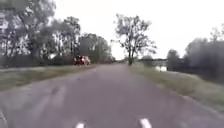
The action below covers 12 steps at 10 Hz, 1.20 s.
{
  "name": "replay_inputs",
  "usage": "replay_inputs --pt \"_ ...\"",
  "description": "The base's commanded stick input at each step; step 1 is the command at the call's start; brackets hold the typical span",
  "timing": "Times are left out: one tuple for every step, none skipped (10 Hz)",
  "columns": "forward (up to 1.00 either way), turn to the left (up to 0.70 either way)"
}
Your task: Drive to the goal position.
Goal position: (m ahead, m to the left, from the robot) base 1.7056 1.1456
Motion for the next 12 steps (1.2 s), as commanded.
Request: replay_inputs --pt "0.7 0.0" --pt "0.7 0.0" --pt "0.7 0.0" --pt "0.7 0.0" --pt "0.7 0.0" --pt "0.7 0.0" --pt "0.7 0.0" --pt "0.7 0.0" --pt "0.7 0.0" --pt "0.7 0.0" --pt "0.7 0.0" --pt "0.7 0.0"
